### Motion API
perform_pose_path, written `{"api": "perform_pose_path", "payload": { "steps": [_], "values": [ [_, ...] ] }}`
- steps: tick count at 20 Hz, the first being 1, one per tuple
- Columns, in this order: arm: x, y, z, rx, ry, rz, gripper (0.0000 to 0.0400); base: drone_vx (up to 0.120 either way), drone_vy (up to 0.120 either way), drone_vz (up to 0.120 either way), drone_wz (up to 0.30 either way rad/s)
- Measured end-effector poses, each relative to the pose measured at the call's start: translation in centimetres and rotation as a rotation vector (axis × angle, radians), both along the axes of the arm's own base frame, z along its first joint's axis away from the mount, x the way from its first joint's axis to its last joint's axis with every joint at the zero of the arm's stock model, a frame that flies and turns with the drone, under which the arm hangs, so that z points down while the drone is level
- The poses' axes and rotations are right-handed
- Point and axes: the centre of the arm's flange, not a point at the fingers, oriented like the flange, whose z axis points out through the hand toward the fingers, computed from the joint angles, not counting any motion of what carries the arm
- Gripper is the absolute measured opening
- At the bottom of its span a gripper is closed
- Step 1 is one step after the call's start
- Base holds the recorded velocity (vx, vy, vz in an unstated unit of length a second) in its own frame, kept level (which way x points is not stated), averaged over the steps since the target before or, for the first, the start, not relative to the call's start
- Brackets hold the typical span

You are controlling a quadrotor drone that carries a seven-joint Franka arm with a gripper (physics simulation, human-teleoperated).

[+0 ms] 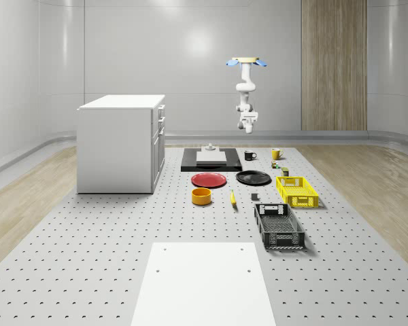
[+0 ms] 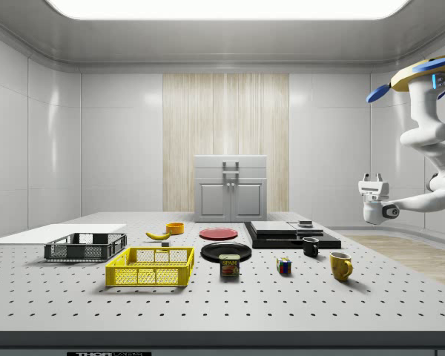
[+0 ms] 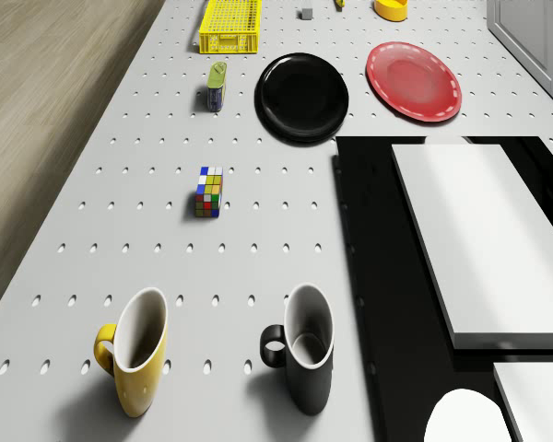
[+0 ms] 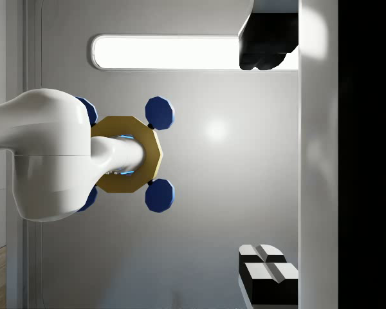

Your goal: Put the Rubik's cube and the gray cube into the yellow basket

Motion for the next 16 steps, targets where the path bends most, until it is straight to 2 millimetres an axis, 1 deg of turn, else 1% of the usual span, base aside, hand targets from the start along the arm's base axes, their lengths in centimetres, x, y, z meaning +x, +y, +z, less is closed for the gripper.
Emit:
{"api": "perform_pose_path", "payload": {
  "steps": [6,16],
  "values": [
    [0.1,0.0,1.4,0.000,-0.005,0.000,0.0400,0.120,0.120,0.000,0.000],
    [0.1,0.0,1.8,0.000,-0.012,0.000,0.0400,0.120,0.120,0.000,0.000]
  ]
}}
